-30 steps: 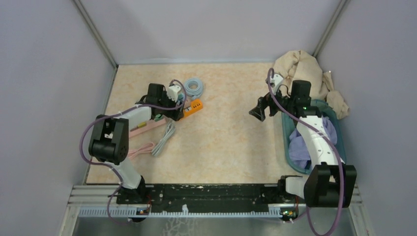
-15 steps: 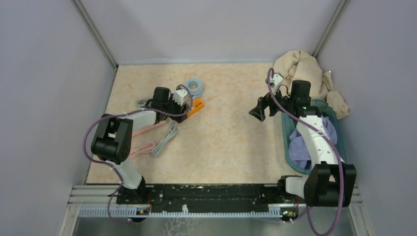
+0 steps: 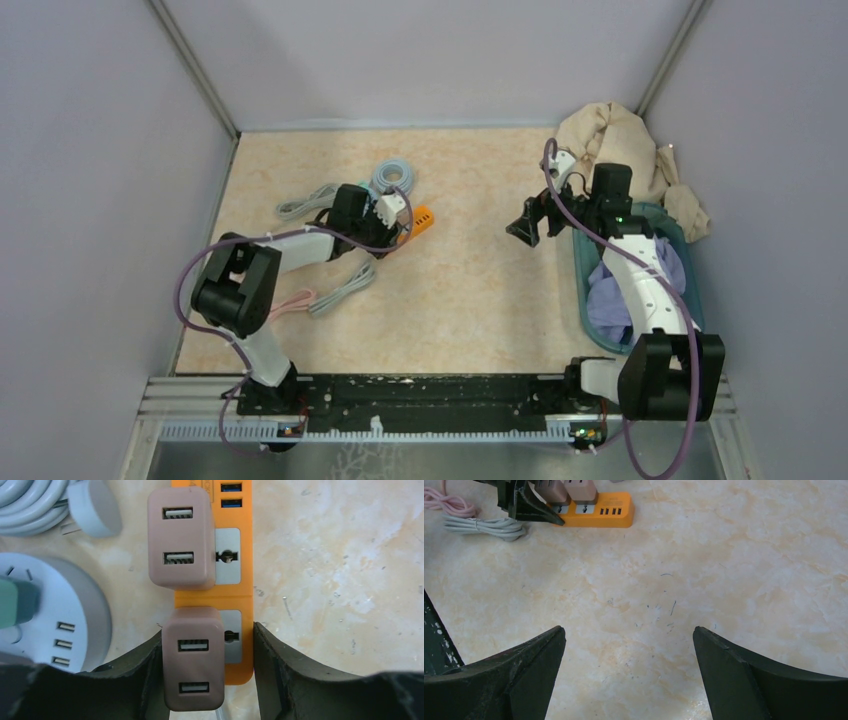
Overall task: Pull the plug off the socket
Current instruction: Move the socket to the center of the board.
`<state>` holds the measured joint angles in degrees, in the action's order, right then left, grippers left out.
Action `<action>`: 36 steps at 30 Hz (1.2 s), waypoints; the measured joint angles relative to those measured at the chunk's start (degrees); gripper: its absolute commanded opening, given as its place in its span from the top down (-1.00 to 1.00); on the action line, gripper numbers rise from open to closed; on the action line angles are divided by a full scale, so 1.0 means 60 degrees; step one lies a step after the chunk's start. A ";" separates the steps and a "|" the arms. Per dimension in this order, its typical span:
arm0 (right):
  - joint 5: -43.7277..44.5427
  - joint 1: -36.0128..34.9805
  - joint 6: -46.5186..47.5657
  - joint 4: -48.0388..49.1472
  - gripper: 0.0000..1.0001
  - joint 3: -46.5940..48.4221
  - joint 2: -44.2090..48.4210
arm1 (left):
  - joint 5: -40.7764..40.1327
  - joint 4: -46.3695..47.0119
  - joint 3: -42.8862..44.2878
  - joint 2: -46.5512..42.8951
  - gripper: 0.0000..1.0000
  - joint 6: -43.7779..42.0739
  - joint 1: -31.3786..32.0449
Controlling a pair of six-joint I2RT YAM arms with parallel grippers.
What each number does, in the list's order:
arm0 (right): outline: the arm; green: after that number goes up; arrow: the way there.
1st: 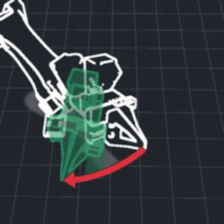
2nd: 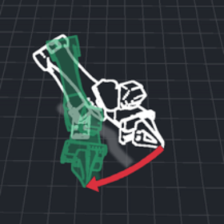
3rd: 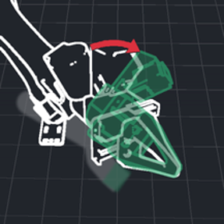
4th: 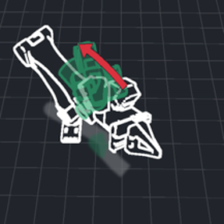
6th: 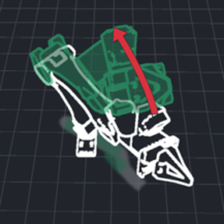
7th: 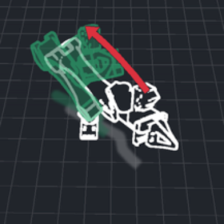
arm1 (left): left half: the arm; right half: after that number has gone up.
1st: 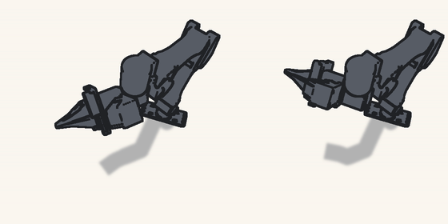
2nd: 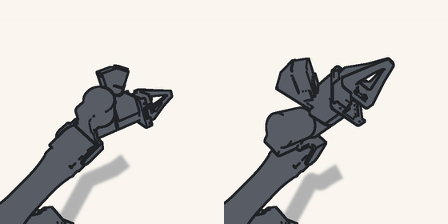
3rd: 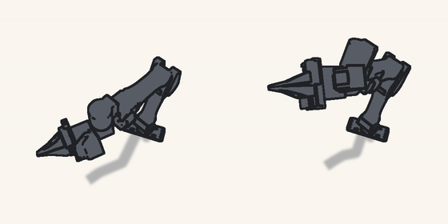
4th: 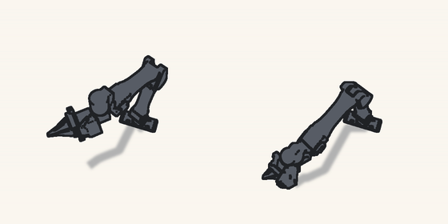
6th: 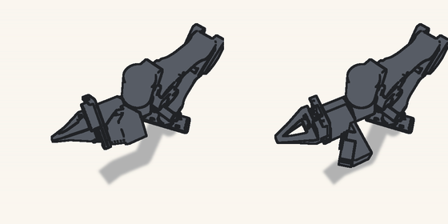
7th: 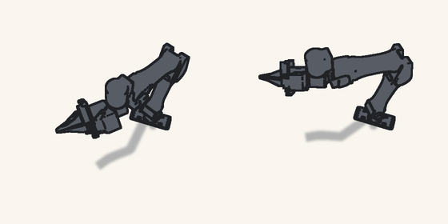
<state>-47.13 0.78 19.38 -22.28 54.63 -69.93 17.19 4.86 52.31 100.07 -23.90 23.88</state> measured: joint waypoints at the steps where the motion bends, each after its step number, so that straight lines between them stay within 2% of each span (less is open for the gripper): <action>1: -0.0004 0.0000 0.0000 -0.0004 -0.98 0.0000 0.0000 | 0.0000 -0.0055 0.0022 0.0000 0.43 -0.0033 0.0098; 9: -0.0124 0.0000 0.0393 -0.0237 -0.98 0.0000 0.0047 | 0.0171 -0.0306 0.0080 -0.0018 0.52 0.0022 0.0998; 14: -0.0415 0.0000 0.1308 -0.0783 -0.98 0.0000 0.0160 | 0.0193 -0.0146 0.0066 -0.0018 0.54 0.0291 0.2259; 19: -0.1038 0.0000 0.3162 -0.1643 -0.98 -0.0080 0.0430 | 0.0171 0.0521 -0.0215 -0.0018 0.51 0.0488 0.3683; 22: -0.1566 0.0000 0.5315 -0.2667 -0.98 -0.0353 0.0732 | 0.0171 0.0707 -0.0299 -0.0007 0.46 0.0499 0.4291; 24: -0.1847 -0.0004 0.6783 -0.3435 -0.98 -0.0550 0.0878 | 0.0171 0.0823 -0.0299 0.0033 0.29 0.0565 0.4601; 27: -0.2131 -0.0007 0.8688 -0.4462 -0.98 -0.0831 0.0984 | 0.0113 0.0980 -0.0299 0.0138 -0.16 0.0714 0.4863; 30: -0.2259 -0.0007 0.9679 -0.4994 -0.98 -0.1024 0.0987 | -0.0087 0.1290 -0.0386 0.0138 -0.52 0.0907 0.5020; 36: -0.2368 -0.0007 1.0717 -0.5548 -0.98 -0.1107 0.1024 | -0.0565 0.2331 -0.1155 -0.0525 -0.78 0.1206 0.5118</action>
<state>-61.34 0.73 83.68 -55.57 47.99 -63.79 13.80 18.85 45.39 96.92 -16.67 54.59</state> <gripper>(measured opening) 0.990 0.839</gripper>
